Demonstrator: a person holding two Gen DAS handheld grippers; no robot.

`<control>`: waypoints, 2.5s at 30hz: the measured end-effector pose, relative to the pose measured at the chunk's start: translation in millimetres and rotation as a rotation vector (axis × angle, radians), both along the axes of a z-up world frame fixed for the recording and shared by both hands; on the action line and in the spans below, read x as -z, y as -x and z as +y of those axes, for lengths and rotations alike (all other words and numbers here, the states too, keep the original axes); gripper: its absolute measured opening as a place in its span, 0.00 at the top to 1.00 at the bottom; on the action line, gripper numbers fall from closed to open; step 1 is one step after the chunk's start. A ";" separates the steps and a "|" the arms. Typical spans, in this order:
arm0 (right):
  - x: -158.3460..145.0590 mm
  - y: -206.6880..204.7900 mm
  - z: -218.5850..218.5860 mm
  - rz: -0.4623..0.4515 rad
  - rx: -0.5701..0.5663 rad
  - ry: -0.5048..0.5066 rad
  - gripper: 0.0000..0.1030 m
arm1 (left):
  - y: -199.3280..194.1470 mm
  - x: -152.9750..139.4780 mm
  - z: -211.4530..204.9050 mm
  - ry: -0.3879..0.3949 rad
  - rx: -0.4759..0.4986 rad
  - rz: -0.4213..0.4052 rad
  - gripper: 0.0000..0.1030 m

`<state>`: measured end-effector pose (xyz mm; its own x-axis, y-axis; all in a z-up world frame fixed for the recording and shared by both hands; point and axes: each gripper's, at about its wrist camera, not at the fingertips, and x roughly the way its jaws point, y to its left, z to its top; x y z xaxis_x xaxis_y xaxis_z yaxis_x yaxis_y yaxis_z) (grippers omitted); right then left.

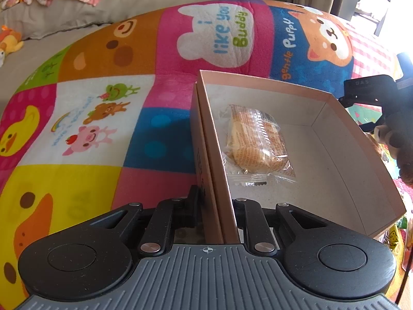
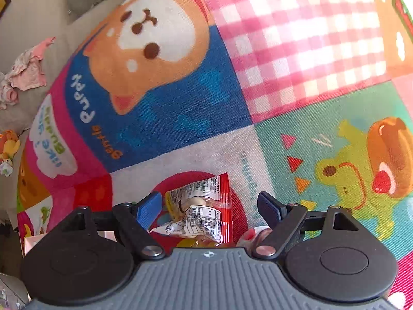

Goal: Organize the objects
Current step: 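Grasp the white-and-red wrapped snack packet with the right gripper, then carry the white packet into the pink box and release it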

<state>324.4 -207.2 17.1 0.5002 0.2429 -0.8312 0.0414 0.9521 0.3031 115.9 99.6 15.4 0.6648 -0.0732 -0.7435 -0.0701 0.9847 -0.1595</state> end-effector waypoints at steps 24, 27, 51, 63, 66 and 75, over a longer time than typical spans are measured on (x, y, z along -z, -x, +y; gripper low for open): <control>-57.7 232.3 -44.9 -0.175 -0.285 0.119 0.73 | 0.6 0.0 -1.2 -0.004 -0.001 0.000 0.82; -38.7 268.0 -21.6 -0.105 -0.446 0.113 0.73 | 0.4 0.0 -1.2 -0.006 -0.001 0.001 0.82; -0.5 357.0 -16.1 -0.153 -0.395 0.304 0.10 | 2.2 -0.7 -4.0 -0.014 -0.006 0.007 0.82; -17.9 374.2 -62.5 -0.187 -0.219 0.263 0.02 | 3.6 -0.4 -3.9 -0.014 -0.007 0.008 0.82; -19.0 364.2 -50.7 -0.174 -0.227 0.103 0.02 | 3.8 -0.1 -3.8 -0.014 -0.006 0.008 0.82; 6.9 338.8 9.5 -0.191 -0.252 0.201 0.10 | 2.2 -1.3 -4.8 -0.026 0.003 0.014 0.82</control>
